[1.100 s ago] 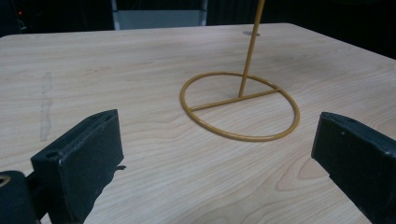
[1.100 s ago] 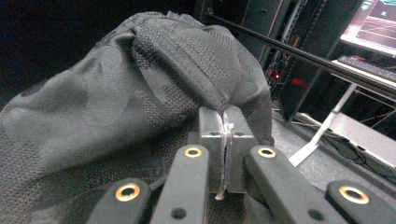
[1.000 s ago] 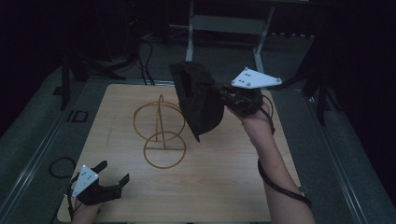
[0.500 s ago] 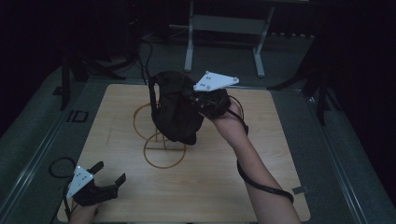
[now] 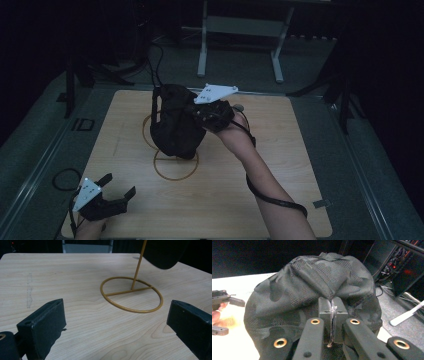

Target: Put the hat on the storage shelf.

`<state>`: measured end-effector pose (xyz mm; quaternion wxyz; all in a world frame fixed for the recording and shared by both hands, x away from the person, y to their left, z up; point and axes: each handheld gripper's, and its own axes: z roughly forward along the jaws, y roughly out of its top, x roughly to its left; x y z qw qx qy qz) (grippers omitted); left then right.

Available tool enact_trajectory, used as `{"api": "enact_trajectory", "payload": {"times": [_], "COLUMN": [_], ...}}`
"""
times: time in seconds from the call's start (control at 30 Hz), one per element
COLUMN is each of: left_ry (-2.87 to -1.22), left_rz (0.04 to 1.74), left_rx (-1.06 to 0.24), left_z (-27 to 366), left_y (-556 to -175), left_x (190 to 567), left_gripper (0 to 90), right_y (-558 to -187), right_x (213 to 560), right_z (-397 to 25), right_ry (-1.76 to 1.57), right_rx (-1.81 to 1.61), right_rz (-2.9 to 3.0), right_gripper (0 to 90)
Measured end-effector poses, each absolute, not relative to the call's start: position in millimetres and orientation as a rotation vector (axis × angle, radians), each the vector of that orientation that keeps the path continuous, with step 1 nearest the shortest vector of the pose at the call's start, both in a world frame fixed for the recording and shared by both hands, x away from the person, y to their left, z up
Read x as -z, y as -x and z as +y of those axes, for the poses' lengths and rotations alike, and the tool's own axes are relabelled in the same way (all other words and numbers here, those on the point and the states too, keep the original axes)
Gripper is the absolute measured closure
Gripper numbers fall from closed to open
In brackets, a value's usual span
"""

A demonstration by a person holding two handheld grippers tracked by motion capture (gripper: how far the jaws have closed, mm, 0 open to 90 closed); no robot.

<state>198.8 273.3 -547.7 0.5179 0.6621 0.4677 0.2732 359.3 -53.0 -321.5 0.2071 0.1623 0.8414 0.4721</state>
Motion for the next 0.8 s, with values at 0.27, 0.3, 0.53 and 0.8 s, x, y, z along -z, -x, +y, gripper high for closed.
{"api": "enact_trajectory", "payload": {"times": [0.27, 0.3, 0.53, 0.8], "left_ry": [-1.569, -1.566, -1.582, -1.577], "left_rz": [1.129, 1.129, 1.134, 1.133], "left_rx": [-0.652, -0.654, -0.667, -0.668], "left_z": [274.9, 275.0, 274.2, 275.0], "left_y": [-198.6, -198.2, -198.0, -197.6], "left_x": [547.9, 548.1, 549.8, 549.3], "left_gripper": [2.6, 2.6, 2.6, 2.6], "right_y": [-362.5, -362.8, -365.9, -367.2], "right_x": [331.6, 333.2, 344.0, 346.6], "right_z": [-45.1, -44.2, -41.3, -39.7], "right_ry": [-0.461, -0.467, -0.481, -0.476], "right_rx": [-1.332, -1.331, -1.316, -1.316], "right_rz": [2.396, 2.400, 2.416, 2.434], "right_gripper": [88.6, 88.6, 88.1, 77.3]}}
